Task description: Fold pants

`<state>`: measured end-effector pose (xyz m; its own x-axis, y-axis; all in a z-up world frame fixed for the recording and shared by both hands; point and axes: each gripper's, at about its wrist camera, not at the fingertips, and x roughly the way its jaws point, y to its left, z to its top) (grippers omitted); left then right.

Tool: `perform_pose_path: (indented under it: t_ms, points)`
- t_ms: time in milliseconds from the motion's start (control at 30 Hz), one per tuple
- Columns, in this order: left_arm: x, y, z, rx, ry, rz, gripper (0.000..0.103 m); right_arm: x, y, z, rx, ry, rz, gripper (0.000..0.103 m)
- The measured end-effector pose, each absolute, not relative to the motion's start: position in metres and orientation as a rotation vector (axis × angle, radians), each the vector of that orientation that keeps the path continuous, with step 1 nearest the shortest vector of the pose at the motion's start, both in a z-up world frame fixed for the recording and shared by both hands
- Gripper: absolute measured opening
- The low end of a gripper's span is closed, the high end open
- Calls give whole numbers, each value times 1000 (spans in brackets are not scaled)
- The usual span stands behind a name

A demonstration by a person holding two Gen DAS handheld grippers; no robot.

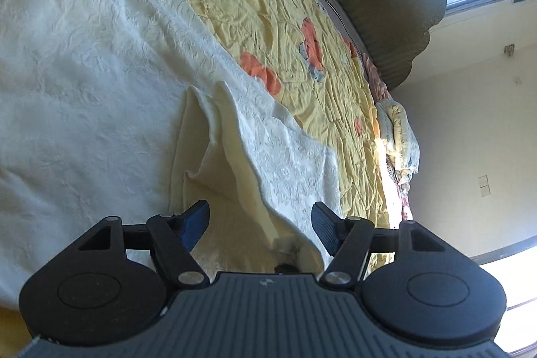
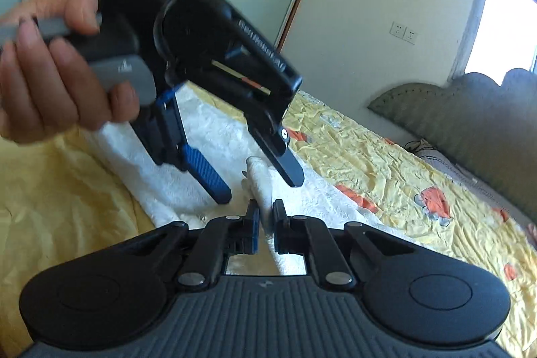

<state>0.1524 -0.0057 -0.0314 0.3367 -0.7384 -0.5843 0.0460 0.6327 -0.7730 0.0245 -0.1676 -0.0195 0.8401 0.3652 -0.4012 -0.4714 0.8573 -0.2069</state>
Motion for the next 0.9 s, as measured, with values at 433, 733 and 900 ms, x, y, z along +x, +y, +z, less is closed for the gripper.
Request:
perform_pose_path:
  t_ms: [433,733,900]
  points:
    - [157,1,-30,-558,920,-395,4,38,-146,-48,-322,472,540,8]
    - [155,-8,-37,-435,894,-382,5,33,-182,-15,-124,437,573,14]
    - [152,-15,-32,-368,878,-377,23,62,-184,-39,-113,601,445,14]
